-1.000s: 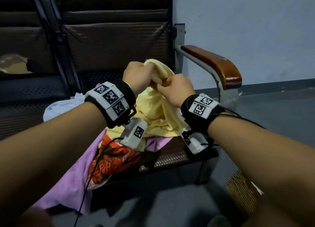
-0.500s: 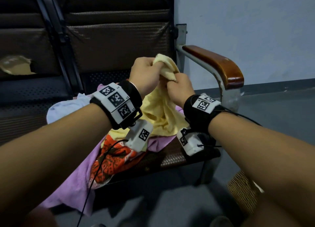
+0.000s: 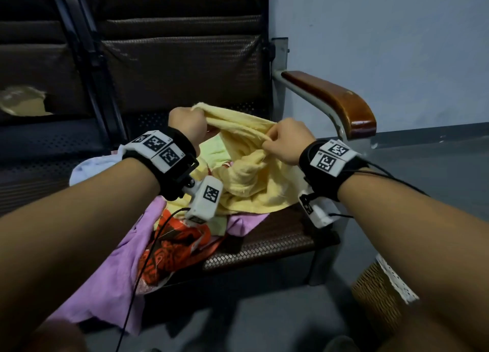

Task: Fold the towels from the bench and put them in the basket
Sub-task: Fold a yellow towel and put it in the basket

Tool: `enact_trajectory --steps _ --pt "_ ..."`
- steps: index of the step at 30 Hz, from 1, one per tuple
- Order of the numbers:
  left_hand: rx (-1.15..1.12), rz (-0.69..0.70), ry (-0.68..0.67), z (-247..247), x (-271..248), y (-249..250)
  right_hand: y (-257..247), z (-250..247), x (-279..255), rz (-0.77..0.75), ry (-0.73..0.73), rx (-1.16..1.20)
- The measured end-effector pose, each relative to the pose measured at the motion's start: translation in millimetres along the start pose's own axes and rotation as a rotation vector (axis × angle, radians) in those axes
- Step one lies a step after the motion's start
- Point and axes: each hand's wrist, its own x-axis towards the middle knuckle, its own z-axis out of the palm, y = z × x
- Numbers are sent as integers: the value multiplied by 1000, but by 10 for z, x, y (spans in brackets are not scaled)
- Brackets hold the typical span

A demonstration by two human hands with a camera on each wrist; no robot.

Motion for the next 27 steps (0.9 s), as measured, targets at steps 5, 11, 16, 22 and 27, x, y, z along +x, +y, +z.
enact_trajectory --steps 5,11,16,22,27 --pt "-17 -22 -25 25 23 8 -108 -60 12 32 47 137" --pt "-43 79 -34 24 28 187 -27 -35 74 49 137 -235" --pt "189 107 73 -208 207 75 109 -2 77 37 132 -37" --pt "477 158 82 -458 391 -105 43 -16 56 63 -44 300" --pt "561 274 194 -591 462 -58 41 -4 69 -72 -40 -81"
